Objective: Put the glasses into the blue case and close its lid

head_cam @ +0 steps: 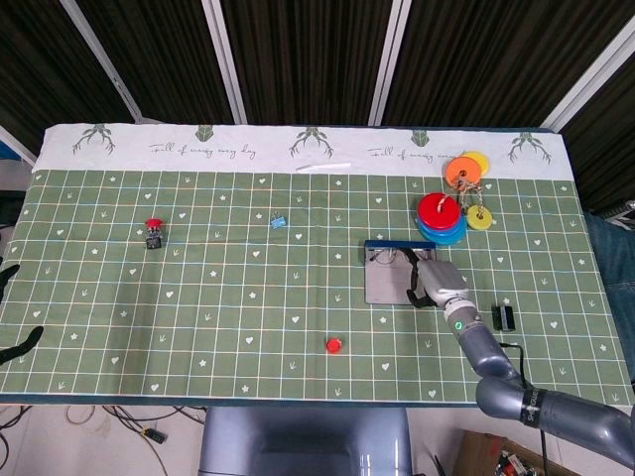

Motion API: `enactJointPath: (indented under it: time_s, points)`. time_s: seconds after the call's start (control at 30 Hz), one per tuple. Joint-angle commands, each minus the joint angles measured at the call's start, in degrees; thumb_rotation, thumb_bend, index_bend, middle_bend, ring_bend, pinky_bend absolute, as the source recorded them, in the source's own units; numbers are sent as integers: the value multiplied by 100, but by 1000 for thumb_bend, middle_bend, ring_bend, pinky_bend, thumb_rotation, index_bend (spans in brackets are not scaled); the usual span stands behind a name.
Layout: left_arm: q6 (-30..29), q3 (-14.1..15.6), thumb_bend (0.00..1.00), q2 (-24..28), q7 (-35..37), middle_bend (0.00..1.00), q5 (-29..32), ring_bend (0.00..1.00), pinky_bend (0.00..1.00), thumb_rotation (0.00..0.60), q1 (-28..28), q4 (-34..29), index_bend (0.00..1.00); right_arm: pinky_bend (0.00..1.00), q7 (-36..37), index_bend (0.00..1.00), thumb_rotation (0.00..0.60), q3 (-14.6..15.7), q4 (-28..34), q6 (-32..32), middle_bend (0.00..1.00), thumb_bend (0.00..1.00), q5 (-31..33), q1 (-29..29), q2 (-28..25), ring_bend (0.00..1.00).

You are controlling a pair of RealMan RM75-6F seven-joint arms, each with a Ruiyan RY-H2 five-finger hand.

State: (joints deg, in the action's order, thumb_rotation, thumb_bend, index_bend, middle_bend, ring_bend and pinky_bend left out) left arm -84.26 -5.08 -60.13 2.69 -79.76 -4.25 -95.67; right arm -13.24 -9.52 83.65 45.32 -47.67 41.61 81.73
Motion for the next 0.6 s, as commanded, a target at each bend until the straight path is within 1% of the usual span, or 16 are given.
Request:
enactJointPath:
  time_s: [0.03,0.17,0.27,0.43,0.6]
  points:
    - [5,2,228,-5,-24,0,8,0,0,600,-1,-13,102,247,113,14,600,152,312,311,291,309,-552,-224,-204,300]
    - [-14,-1,228,-14,-41,0,13,0,0,600,8,-28,102,228,277,74,600,236,279,576,220,275,-1001,-369,-99,220]
    - [-21,-11,228,-13,-33,0,38,0,0,600,16,-35,102,214,385,92,600,305,90,665,179,237,-1283,-424,46,180]
    - [-6,-13,228,-10,-5,0,46,0,0,600,14,-47,102,210,355,94,600,381,-258,838,157,173,-1634,-450,305,162]
    - [10,-18,228,2,12,0,67,0,0,600,14,-55,102,209,314,138,600,379,-739,1062,176,164,-1903,-464,644,169]
